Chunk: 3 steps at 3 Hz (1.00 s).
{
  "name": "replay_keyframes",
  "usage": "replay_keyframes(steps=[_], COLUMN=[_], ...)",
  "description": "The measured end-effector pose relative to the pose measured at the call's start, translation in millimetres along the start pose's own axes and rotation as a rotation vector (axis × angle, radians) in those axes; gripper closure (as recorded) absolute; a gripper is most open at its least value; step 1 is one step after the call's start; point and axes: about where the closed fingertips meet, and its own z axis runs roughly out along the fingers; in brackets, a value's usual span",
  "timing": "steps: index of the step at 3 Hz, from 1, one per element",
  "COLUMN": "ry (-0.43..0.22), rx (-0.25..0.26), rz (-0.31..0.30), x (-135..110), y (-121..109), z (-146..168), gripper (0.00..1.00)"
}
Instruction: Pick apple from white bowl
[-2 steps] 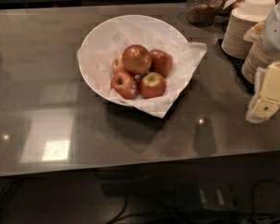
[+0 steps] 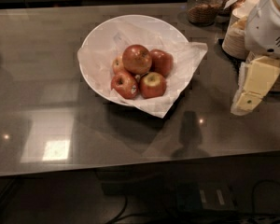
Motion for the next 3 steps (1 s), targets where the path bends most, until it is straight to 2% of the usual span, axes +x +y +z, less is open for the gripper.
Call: replay_keyframes(steps=[1,2,3], ry=[-0.066,-0.067,-0.11], rx=[-0.001,-0.001,-0.01], rz=[-0.09,-0.09,-0.069], x=[-37.1,-37.2,-44.2], y=[-13.2,-13.2,-15.6], z=[14.9,15.0,27.2], gripper=[0.0,0.0,0.0])
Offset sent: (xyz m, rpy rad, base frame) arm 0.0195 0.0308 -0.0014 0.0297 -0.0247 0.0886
